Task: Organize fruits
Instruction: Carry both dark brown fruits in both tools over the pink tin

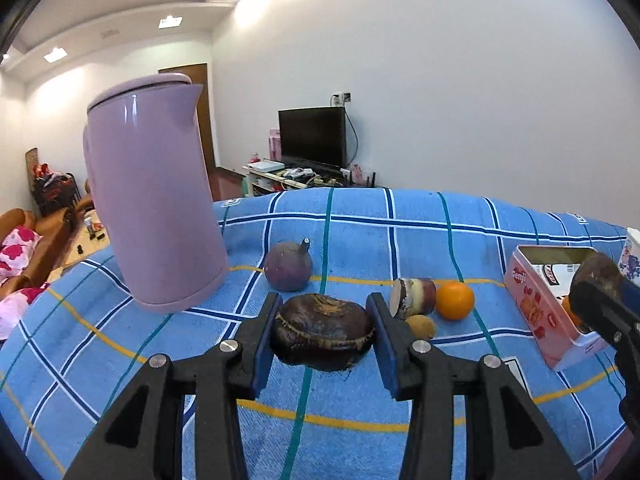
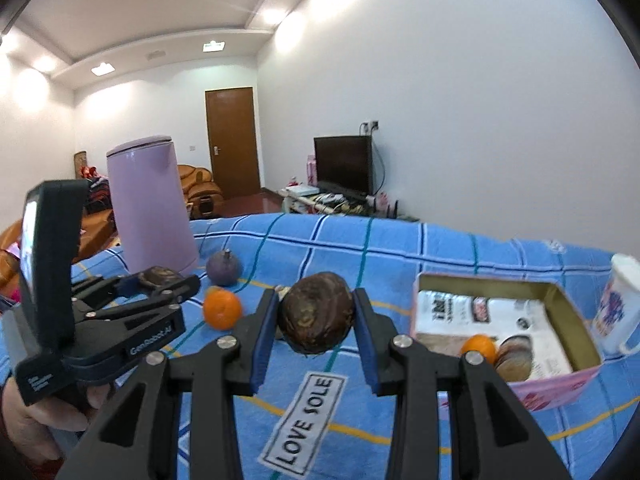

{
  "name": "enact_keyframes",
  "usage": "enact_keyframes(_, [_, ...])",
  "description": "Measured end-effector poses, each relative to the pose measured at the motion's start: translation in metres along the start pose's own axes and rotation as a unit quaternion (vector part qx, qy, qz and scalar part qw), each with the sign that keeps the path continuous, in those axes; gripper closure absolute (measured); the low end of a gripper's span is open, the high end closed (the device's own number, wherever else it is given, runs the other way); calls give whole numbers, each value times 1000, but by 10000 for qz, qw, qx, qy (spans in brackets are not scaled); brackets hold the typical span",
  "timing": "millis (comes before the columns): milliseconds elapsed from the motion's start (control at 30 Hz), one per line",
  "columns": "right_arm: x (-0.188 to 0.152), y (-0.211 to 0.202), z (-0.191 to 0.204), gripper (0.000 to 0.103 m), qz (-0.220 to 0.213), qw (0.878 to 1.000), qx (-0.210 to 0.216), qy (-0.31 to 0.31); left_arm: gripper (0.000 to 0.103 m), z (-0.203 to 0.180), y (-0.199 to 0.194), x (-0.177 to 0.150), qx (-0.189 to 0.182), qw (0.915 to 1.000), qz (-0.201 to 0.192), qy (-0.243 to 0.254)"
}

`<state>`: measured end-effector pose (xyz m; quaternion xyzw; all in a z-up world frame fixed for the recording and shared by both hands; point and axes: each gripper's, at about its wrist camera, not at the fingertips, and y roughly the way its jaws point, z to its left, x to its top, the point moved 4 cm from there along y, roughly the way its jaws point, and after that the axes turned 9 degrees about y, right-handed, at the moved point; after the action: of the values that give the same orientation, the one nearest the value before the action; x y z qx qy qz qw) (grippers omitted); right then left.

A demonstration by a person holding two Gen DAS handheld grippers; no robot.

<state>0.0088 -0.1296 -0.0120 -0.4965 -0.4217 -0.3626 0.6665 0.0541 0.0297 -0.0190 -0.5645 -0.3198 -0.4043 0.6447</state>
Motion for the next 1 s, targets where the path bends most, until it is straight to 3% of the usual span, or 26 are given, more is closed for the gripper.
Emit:
enact_keyframes(200, [13,-8,-23,63,-254,9993,-274,19,58,-16,-6,5,-53,9999,-58,72])
enact_keyframes(1000, [27,-35,-133,63,-379,9920,-1062,565,58,-105,-15,35,-583,9968,-271,465])
